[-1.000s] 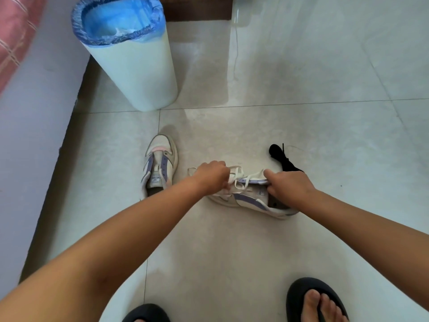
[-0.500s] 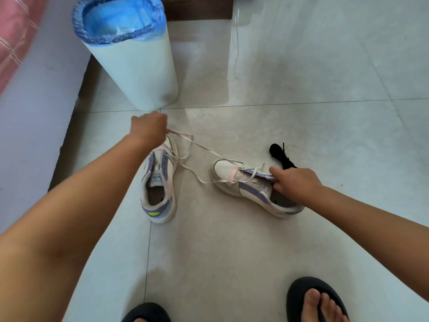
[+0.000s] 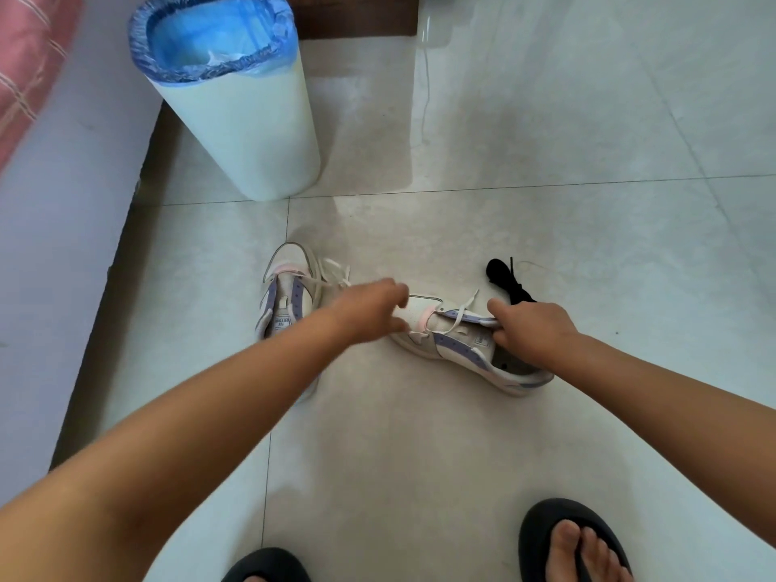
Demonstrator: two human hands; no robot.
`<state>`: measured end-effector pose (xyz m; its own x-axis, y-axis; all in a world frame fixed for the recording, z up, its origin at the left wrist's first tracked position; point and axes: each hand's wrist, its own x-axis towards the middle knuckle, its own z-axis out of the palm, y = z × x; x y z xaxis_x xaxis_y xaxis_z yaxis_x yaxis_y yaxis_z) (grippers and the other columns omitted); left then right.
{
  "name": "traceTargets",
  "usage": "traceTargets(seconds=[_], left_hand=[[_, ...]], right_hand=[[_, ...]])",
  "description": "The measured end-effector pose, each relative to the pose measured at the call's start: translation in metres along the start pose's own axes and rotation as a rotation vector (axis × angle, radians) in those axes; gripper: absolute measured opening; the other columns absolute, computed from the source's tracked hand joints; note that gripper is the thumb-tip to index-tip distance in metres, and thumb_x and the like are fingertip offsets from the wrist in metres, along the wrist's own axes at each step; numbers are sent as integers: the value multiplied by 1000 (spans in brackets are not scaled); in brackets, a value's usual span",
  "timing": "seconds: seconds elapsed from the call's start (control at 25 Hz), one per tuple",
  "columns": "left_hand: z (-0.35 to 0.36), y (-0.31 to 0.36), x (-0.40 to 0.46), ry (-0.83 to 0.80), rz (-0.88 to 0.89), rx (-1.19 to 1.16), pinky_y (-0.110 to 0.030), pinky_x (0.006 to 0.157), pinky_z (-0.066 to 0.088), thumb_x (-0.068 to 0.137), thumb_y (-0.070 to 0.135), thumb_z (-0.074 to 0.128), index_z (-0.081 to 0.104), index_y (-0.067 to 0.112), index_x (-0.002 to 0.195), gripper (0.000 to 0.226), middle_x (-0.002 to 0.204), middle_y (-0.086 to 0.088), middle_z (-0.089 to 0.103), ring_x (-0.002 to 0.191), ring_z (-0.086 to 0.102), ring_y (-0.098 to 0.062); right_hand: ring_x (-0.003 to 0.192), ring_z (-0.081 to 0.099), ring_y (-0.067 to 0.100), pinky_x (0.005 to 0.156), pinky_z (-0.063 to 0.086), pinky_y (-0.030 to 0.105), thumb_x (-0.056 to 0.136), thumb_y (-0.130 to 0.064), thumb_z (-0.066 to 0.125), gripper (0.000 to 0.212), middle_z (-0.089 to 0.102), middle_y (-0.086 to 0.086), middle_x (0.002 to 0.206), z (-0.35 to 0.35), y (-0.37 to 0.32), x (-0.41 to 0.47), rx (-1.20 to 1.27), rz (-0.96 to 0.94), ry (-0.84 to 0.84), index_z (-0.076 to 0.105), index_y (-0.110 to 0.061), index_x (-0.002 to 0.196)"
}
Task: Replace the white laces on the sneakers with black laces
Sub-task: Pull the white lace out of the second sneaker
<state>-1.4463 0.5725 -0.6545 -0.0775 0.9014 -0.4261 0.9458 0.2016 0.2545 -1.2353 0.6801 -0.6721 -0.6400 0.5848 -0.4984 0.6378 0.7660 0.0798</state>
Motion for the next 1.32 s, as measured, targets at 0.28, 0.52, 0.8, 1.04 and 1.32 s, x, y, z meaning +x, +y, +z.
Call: traceTargets(seconds=[0.28,0.52,0.8,1.04,1.32], left_hand=[[49,26,6,36,52,185,-34,74,36,99,26,41,55,9,116,27,118,-9,53,106,53,-30],[54,-9,-43,-396,35,95,-32,77,43,91,21,58,61,9,100,15,108,-10,61,101,57,-28],[86,-40,-114,-709,-89,281,-35,87,45,94,20,53,59,5,110,23,119,-13,58,110,57,-31],[34,-20,-56,242,-122,-196,-35,72,42,94,30,51,54,12,101,19,107,-5,52,93,55,-25],[38,-35,30,-128,-312,-97,-46,105,36,74,39,73,6,34,149,100,153,-11,6,136,21,-36]], right_hand=[[67,44,27,46,23,28,93,-26,42,15,34,-2,63,0,0,-1,-2,11,4,30,-17,91],[69,49,26,49,28,27,94,-28,43,15,54,5,81,-6,12,5,-6,76,18,35,-15,97],[92,60,30,63,34,29,94,-26,43,22,63,10,103,-9,26,13,71,180,20,46,-14,112],[87,58,30,63,35,29,93,-31,44,19,61,11,103,-9,21,9,94,175,-49,41,-15,104],[81,49,25,63,34,31,92,-38,46,24,54,6,93,-4,4,-4,175,150,-161,35,-17,91]])
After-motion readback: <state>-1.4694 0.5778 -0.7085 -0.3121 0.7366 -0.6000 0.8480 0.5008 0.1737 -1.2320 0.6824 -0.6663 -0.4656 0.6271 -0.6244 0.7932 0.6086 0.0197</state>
